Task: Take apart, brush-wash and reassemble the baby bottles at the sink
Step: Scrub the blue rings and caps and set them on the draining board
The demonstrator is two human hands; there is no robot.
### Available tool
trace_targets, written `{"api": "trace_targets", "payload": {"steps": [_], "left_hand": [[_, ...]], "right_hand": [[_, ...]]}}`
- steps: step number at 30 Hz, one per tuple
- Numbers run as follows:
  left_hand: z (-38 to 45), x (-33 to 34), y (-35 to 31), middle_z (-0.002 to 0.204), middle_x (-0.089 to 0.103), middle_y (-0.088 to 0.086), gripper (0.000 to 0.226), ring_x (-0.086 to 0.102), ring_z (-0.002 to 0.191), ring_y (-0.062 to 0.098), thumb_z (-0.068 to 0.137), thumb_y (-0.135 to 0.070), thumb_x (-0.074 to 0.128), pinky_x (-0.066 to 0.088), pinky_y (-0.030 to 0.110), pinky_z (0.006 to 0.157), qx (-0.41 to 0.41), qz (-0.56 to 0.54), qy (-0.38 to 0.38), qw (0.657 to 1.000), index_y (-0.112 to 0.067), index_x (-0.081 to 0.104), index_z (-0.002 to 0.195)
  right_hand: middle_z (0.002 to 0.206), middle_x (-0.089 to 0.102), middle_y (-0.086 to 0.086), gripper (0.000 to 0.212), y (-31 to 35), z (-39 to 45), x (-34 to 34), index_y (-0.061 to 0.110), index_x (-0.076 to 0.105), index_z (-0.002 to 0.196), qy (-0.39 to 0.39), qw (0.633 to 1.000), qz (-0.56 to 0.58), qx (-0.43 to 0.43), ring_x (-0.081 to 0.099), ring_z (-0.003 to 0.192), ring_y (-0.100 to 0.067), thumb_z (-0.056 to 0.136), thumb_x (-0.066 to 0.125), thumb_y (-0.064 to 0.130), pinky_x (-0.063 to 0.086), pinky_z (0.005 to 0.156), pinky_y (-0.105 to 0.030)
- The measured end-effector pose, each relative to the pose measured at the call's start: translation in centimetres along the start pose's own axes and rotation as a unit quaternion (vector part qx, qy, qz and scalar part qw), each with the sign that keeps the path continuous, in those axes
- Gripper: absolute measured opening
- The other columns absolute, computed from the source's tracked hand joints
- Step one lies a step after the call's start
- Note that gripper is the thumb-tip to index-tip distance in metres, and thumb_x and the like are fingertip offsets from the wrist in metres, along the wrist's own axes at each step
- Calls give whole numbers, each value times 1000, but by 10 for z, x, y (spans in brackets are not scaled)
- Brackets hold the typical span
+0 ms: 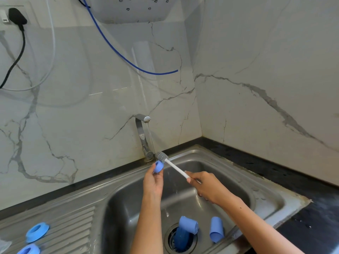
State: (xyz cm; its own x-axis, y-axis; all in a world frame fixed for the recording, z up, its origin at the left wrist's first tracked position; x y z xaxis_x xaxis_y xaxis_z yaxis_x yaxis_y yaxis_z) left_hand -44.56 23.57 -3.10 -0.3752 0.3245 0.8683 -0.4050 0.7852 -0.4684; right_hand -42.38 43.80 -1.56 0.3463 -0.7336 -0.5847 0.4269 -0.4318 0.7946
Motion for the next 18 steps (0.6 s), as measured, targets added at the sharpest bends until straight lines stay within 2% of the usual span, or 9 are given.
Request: {"api": "trace_targets", "payload": {"steps": [1, 3, 5, 6, 7, 11, 13, 16, 18], "left_hand": [[4, -2, -1, 112, 57, 24, 11, 59, 93, 26, 97, 2, 44, 33, 37, 112, 2, -3, -7, 1000, 6, 53, 94], [8, -5, -2, 131, 49, 26, 16, 56, 111, 30, 97, 3, 44, 33, 41, 112, 21, 10, -32, 999, 11, 52, 108], [10, -8, -5, 139, 43, 26, 35, 49, 126, 33, 95, 5, 46, 35, 43, 110, 44, 23, -65, 997, 13, 42, 130], [10, -9, -7, 139, 42, 26, 40, 47, 128, 34, 95, 5, 47, 35, 44, 110, 48, 22, -68, 996, 12, 39, 134], [8, -9, -8, 139, 43, 26, 39, 47, 128, 35, 95, 5, 47, 37, 45, 108, 45, 31, -58, 997, 11, 40, 132], [-4, -1, -3, 127, 52, 27, 13, 52, 120, 38, 91, 11, 48, 43, 49, 100, 10, 124, 11, 992, 7, 53, 103], [-6, -1, -7, 120, 56, 26, 19, 56, 113, 36, 90, 12, 49, 44, 48, 101, 14, 149, 24, 988, 9, 54, 108], [-9, 1, -12, 117, 59, 23, 22, 59, 106, 32, 89, 12, 50, 54, 41, 88, 28, 181, 30, 983, 8, 56, 110], [-13, 5, -11, 117, 58, 22, 23, 59, 105, 30, 89, 11, 52, 52, 41, 90, 54, 191, -3, 980, 8, 57, 111]], "right_hand": [[85, 62, 5, 39, 0, 0, 1, 28, 49, 141, 3, 1000, -7, -2, 44, 55, -6, 102, 44, 30, 39, 47, -14], [74, 51, 16, 37, 0, -1, 3, 27, 51, 139, 12, 1000, -4, 0, 43, 53, -5, 102, 45, 29, 37, 45, -12], [65, 45, 14, 35, -2, -4, 1, 28, 54, 135, 24, 1000, 6, 10, 39, 47, -5, 102, 45, 29, 34, 40, -14], [62, 46, 9, 34, -3, -5, -1, 30, 55, 134, 28, 999, 8, 15, 37, 44, -5, 102, 45, 31, 33, 39, -16], [61, 46, 5, 34, -4, -7, -2, 31, 55, 134, 30, 999, 10, 18, 35, 42, -5, 101, 45, 32, 33, 38, -17], [64, 45, 1, 36, -3, -6, -2, 31, 51, 138, 11, 999, 42, 29, 34, 45, -6, 102, 43, 31, 31, 37, -15], [64, 45, 0, 37, -3, -4, -1, 33, 50, 138, 14, 998, 58, 34, 33, 45, -6, 102, 42, 32, 30, 38, -17], [64, 44, 0, 37, -3, -3, 3, 34, 47, 139, 14, 997, 75, 31, 32, 43, -5, 102, 42, 32, 30, 39, -18], [64, 45, 0, 37, -1, -3, 4, 34, 47, 140, 8, 997, 69, 25, 32, 44, -6, 102, 42, 32, 31, 39, -18]]}}
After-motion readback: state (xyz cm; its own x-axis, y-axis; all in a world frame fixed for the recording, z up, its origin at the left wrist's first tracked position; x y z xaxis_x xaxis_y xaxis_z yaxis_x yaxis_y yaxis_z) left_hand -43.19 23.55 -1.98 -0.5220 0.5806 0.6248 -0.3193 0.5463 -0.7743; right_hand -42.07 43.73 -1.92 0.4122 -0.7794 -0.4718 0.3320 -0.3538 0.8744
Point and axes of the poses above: each hand's wrist, its own z-axis towards the middle knuckle, its own x-axis out of the palm, y = z × x, the point moved 2 cm from there along z, towards the middle knuckle
